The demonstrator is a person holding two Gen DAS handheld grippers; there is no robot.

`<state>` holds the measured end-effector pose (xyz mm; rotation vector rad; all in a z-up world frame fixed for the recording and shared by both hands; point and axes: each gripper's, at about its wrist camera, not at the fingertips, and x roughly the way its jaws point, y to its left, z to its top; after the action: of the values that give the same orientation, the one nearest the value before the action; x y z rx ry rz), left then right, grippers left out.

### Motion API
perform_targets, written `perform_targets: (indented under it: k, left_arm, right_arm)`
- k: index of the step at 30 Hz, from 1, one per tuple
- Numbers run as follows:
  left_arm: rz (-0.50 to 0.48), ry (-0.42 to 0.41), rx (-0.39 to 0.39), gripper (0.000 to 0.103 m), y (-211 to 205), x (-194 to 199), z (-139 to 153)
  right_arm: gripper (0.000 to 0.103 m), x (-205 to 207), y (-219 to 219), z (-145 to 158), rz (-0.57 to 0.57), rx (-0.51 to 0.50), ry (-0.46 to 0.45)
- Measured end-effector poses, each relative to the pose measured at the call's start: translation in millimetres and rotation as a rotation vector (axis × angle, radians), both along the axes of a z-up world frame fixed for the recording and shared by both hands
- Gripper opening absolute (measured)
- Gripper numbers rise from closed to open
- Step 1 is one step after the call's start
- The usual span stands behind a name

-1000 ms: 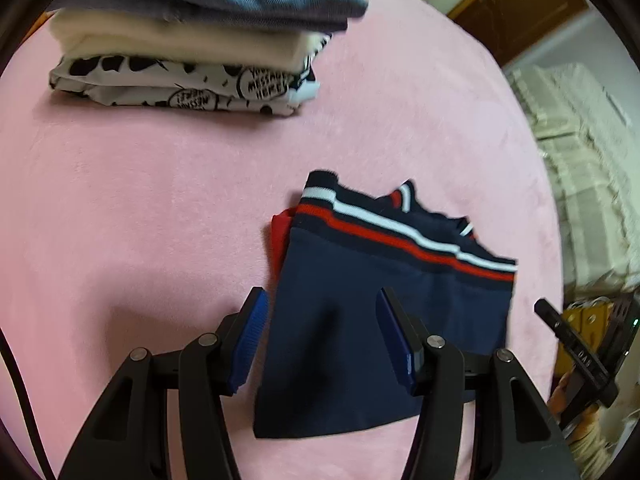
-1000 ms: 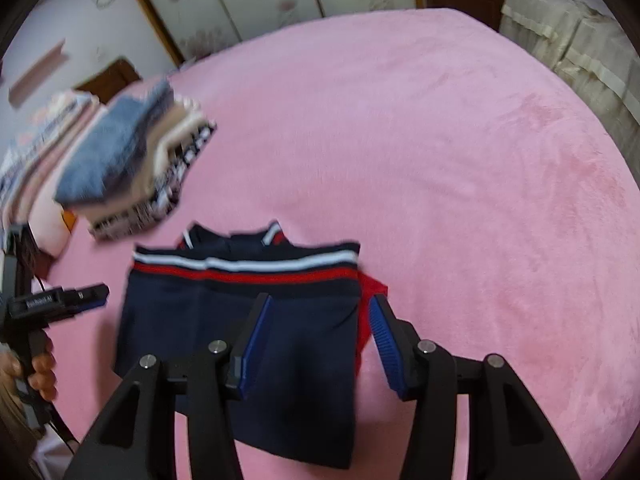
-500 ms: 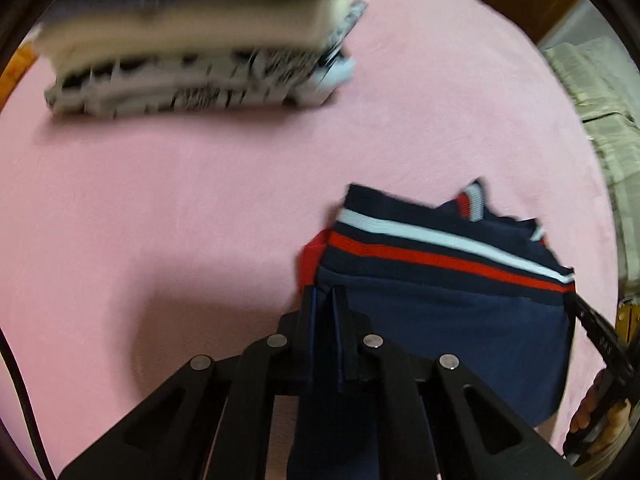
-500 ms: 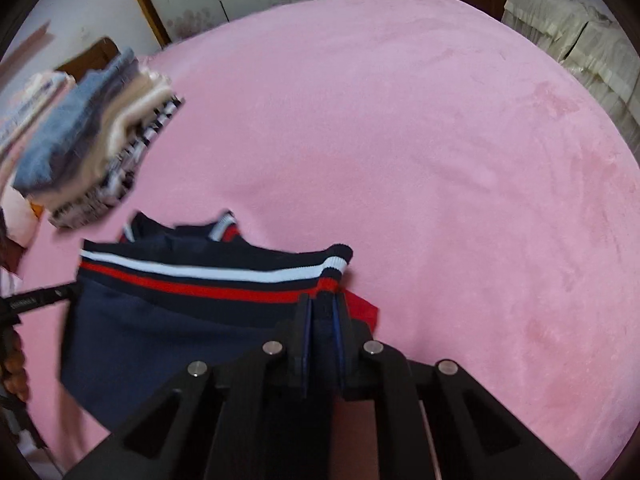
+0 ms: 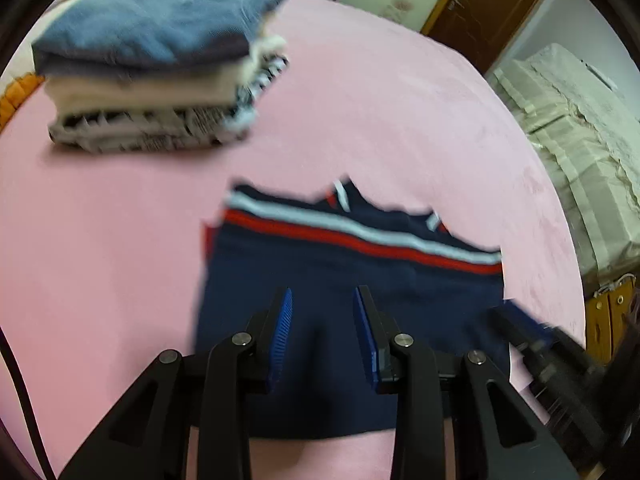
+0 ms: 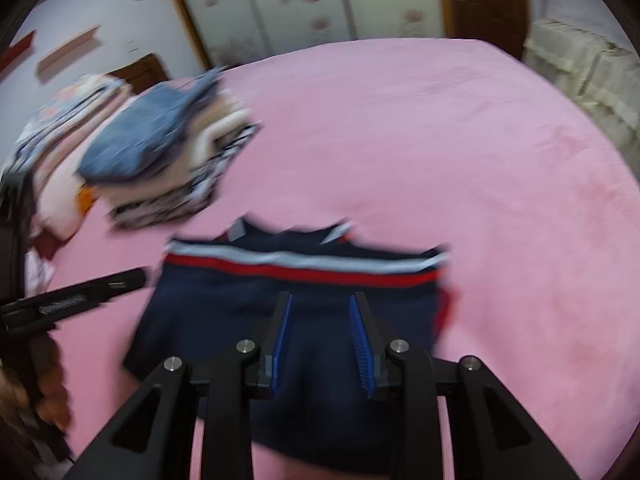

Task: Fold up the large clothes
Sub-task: 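Lay the hem over the collar and open both tools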

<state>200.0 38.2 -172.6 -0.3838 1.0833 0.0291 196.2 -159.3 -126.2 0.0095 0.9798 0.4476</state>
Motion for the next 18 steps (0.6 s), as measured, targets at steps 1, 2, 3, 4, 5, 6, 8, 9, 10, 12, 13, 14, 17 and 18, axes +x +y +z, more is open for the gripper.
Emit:
perform_targets:
  k: [1, 2, 3, 4, 5, 6, 8, 9, 10, 12, 13, 14, 17, 18]
  left_arm:
    - [-0.001, 0.026, -0.007, 0.03, -6.2, -2.4, -10.3]
    - [0.004, 0.062, -0.015, 0.03, -10.3, -5.5, -22.9]
    - [0.015, 0.095, -0.01, 0.03, -11.7, -9.3, -35.8]
    - [0.022, 0.105, -0.001, 0.03, -12.1, -11.7, -43.5]
    - [0.033, 0.107, 0.015, 0.03, -8.7, -16.2, -50.1]
    - [0.032, 0.102, 0.004, 0.027, -3.1, -19.6, -53.1]
    - [0.026, 0.094, -0.05, 0.019, 8.7, -21.8, -58.0]
    - [0.019, 0.097, -0.067, 0.016, 13.2, -22.0, -59.6]
    - [0.009, 0.099, -0.079, 0.016, 16.5, -20.0, -60.3]
    - [-0.01, 0.101, -0.082, 0.016, 18.6, -18.1, -60.8]
    - [-0.02, 0.102, -0.078, 0.016, 18.5, -17.9, -60.1]
    - [-0.025, 0.103, -0.072, 0.016, 19.2, -18.5, -60.6]
    - [-0.016, 0.103, -0.07, 0.016, 18.1, -18.8, -56.8]
    - [-0.01, 0.104, -0.072, 0.016, 17.3, -19.0, -56.0]
  right_arm:
    - [0.029, -6.0, 10.4, -8.9, 0.024, -0.012, 0.012]
    - [0.029, -11.9, 21.0, -19.9, 0.039, -0.024, 0.029]
    - [0.029, -16.5, 24.0, -28.6, 0.045, -0.038, 0.039]
    - [0.029, -20.7, 23.5, -39.6, 0.035, -0.073, 0.045]
    - [0.024, -22.3, 21.1, -46.6, 0.024, -0.094, 0.043]
    - [0.012, -23.4, 17.0, -51.1, 0.021, -0.099, 0.045]
    - [0.0, -25.5, -3.4, -54.1, 0.015, -0.099, 0.043]
    - [0.0, -26.2, -11.8, -53.4, 0.032, -0.079, 0.052]
    - [0.0, -28.1, -18.7, -51.8, 0.05, -0.07, 0.056]
    - [0.0, -30.1, -22.3, -48.4, 0.03, -0.148, 0.028]
    - [0.003, -30.0, -26.5, -47.1, 0.001, -0.196, 0.012]
    - [0.003, -28.7, -34.6, -46.8, -0.019, -0.186, 0.019]
    - [0.003, -23.7, -58.1, -51.2, -0.07, -0.122, 0.084]
    - [0.002, -23.8, -61.6, -51.2, -0.079, -0.114, 0.093]
